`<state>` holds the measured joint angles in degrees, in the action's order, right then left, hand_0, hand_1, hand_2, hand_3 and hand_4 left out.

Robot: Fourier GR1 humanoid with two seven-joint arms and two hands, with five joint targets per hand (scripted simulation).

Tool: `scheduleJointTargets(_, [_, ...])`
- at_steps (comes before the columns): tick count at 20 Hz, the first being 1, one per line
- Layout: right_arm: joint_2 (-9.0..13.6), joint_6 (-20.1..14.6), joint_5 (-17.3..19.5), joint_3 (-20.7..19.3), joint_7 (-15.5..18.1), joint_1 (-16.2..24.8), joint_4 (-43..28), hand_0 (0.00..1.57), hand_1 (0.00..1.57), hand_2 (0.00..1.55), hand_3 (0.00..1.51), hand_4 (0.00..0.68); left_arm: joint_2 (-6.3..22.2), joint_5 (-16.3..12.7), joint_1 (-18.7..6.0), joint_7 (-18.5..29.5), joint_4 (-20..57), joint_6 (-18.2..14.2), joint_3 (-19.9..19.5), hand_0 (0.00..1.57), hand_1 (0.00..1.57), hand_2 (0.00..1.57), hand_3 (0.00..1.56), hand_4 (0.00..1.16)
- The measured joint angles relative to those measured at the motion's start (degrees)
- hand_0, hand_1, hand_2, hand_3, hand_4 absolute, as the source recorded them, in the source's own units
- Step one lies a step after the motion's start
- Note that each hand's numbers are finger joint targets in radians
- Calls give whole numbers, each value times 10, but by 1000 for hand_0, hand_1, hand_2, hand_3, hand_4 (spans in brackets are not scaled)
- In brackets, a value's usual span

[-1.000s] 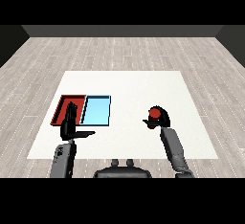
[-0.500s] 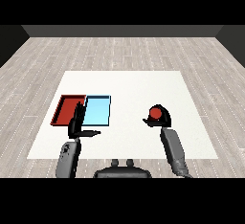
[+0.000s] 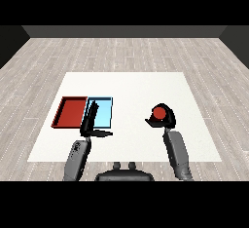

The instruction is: Pick the red can and put it in the red box

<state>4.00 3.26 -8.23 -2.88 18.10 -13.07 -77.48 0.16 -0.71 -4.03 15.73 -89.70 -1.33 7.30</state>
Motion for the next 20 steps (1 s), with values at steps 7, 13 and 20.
scheduleJointTargets(7, [-32,-104,10,88,0,-41,13,1410,1410,1436,1418,653,-1,-20,-34,-26,12,-57,79,0,0,0,0,0])
scheduleJointTargets(13, [-38,-189,-14,174,12,-81,33,1382,1382,1398,1391,629,-1,-41,-74,-35,38,-96,132,0,0,0,0,0])
scheduleJointTargets(20, [-40,-227,-41,230,12,-102,27,1402,1402,1422,1405,618,1,-52,-103,-37,68,-106,148,0,0,0,0,0])
